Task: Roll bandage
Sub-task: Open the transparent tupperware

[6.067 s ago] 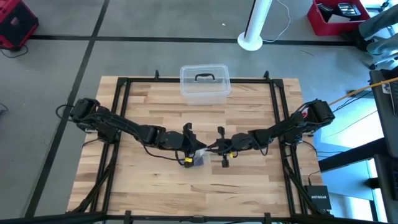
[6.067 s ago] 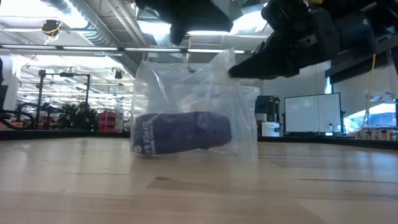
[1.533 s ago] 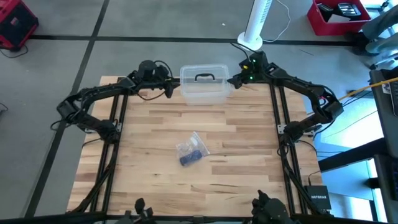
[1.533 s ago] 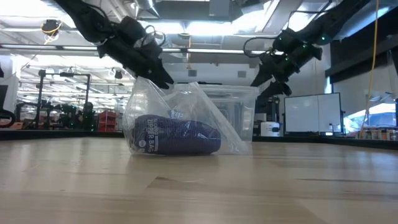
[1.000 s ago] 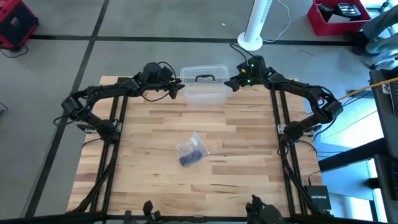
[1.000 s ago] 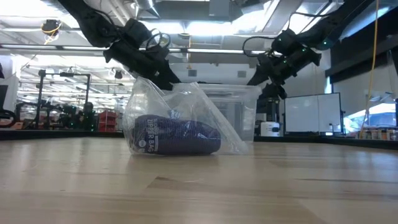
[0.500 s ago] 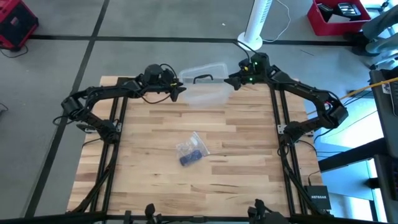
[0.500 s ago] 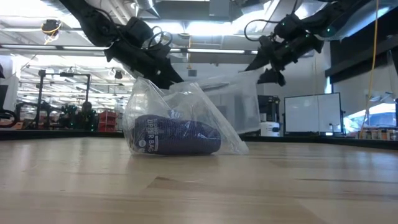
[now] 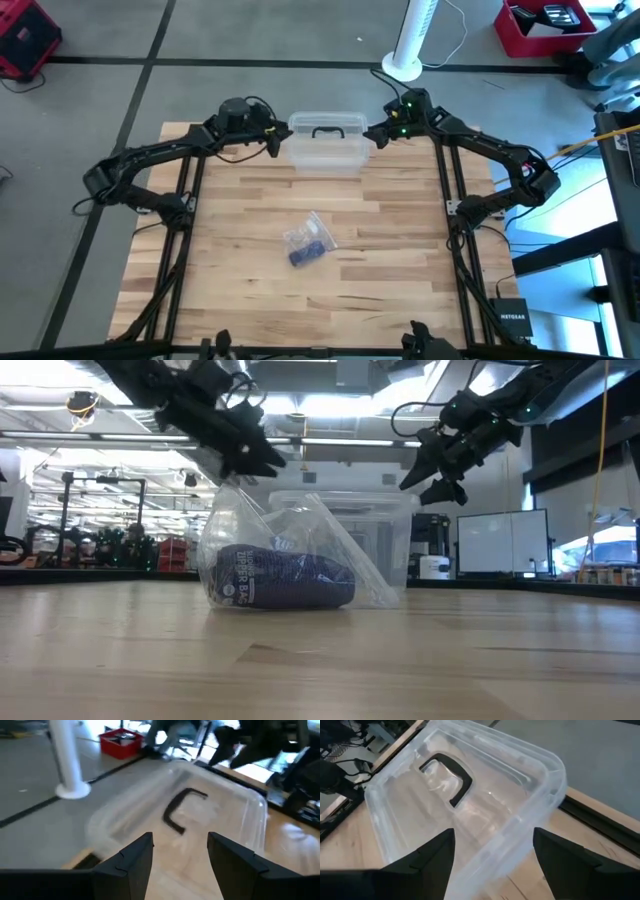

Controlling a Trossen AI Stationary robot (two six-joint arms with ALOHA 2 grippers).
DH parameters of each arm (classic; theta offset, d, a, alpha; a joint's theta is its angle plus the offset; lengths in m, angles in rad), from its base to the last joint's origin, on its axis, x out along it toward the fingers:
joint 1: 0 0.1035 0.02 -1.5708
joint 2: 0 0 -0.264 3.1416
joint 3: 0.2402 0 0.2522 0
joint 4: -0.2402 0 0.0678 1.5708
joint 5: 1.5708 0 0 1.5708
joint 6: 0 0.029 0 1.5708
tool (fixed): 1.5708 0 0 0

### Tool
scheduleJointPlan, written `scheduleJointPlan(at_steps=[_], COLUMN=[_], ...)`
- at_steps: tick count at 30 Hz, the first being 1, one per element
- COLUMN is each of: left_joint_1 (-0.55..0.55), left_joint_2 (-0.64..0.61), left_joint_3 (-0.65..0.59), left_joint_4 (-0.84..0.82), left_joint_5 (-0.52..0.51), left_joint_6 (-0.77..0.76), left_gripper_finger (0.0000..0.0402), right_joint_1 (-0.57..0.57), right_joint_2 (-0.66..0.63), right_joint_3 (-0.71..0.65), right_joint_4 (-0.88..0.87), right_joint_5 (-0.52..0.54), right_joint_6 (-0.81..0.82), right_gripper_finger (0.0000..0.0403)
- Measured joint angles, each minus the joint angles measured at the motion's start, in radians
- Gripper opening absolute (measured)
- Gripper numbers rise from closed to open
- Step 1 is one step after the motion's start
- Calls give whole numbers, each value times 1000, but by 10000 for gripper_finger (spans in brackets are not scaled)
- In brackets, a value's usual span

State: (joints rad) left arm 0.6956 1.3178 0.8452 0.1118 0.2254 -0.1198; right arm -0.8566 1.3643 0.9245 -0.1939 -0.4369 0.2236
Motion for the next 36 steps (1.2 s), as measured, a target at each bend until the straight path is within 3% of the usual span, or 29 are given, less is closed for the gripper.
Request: scheduleJointPlan(at_steps=[6,14,23,36], left_joint_1=[10,17,-10,-15], left_joint_2=[-27,16,16,16], left_joint_3=[-17,-102,-102,-102], left_joint_4=[-177,-14,11,39], left_joint_5=[-28,40,42,45], left_joint_6=[-26,-141,-169,-162], left_gripper_finger=[180,180,180,180], right_joint_1=[33,51,72,72], right_joint_2=[19,22,21,21], right_joint_3=[-7,-37,-37,-37], right_joint_4=[-15,10,41,125], right_joint_5=[10,26,22,-134], right_joint_6=[-23,-46,-43,42], right_gripper_finger=[269,269,269,269])
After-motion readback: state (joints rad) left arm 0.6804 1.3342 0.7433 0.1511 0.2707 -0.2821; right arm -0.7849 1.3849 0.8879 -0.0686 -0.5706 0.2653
